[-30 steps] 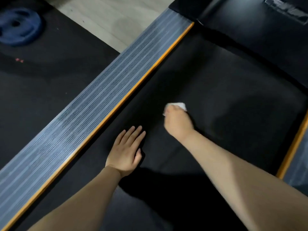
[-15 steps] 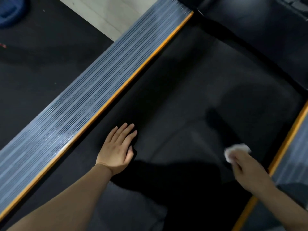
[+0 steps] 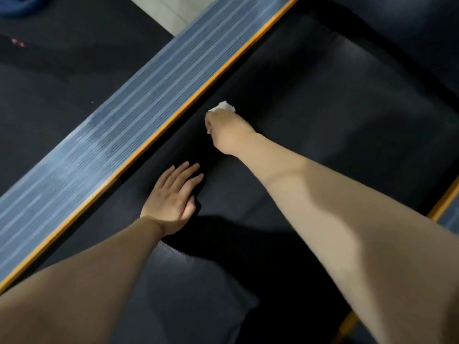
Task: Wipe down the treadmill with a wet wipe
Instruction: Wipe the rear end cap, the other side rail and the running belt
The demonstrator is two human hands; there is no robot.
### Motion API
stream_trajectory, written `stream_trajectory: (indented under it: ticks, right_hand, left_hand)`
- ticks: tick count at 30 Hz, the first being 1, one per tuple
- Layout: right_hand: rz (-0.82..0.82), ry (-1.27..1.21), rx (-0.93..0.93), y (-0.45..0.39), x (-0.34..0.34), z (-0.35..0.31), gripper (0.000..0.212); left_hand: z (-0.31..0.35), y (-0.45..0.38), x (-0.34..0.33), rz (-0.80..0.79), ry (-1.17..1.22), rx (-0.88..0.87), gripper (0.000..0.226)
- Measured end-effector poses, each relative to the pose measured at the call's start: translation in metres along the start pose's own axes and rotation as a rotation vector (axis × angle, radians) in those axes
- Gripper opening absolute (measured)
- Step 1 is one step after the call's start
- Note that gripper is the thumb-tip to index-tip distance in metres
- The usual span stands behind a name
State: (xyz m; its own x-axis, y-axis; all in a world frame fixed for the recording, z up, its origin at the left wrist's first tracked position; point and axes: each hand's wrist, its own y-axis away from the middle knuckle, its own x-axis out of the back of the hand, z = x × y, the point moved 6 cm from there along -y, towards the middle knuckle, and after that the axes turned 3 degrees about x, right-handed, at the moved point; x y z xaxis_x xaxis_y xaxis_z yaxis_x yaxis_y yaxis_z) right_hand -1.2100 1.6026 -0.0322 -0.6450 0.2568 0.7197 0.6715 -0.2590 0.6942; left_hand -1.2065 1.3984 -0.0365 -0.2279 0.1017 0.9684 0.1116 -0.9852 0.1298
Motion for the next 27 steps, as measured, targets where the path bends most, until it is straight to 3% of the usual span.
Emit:
stream_trajectory:
  ticks: [1,2,4,5,9,12,13,16,18,22,27]
  right_hand:
    - [-0.088,0.036,0.025,0.023,-0.02,-0.003,0.034]
    - [-0.008,-0.037,0.018,0.047,-0.035,0.001,0.025]
    - [0.359,-0.255,0.031,0.113,-0.069,0.018,0.021]
    - [0.436,-0.255,0.014,0.147,-0.09,0.03,0.021]
    - [0.307,-0.294,-0.057,0.261,-0.2,0.073,0.026]
    - [0.297,-0.374,-0.167,0.325,-0.249,0.084,0.011]
    - [0.274,-0.406,-0.175,0.336,-0.26,0.082,0.02]
    - [0.175,-0.476,-0.285,0.335,-0.27,0.075,0.025]
    - [0.261,-0.528,-0.253,0.321,-0.265,0.07,0.025]
    - [0.515,-0.568,-0.123,0.291,-0.233,0.052,0.023]
    - [0.572,-0.538,0.073,0.208,-0.156,0.02,0.016]
  left_hand:
    - [0.0,0.0,0.0,-0.003,0.01,-0.003,0.056]
    - [0.0,0.001,-0.001,-0.01,0.015,-0.002,0.056]
    - [0.0,0.001,-0.002,-0.018,0.011,0.006,0.056]
    - [0.0,0.001,-0.002,-0.017,0.012,0.007,0.056]
    - [0.002,0.003,-0.002,-0.011,0.029,0.02,0.054]
    - [0.003,0.003,-0.001,-0.019,0.017,0.033,0.055]
    - [0.002,0.004,-0.001,-0.023,0.017,0.038,0.055]
    - [0.002,0.004,0.001,-0.026,0.015,0.055,0.055]
    - [0.008,0.006,0.003,0.004,-0.014,0.099,0.055]
    - [0.018,0.058,-0.003,0.106,0.029,0.369,0.058]
    - [0.017,0.093,-0.014,0.053,0.034,0.341,0.065]
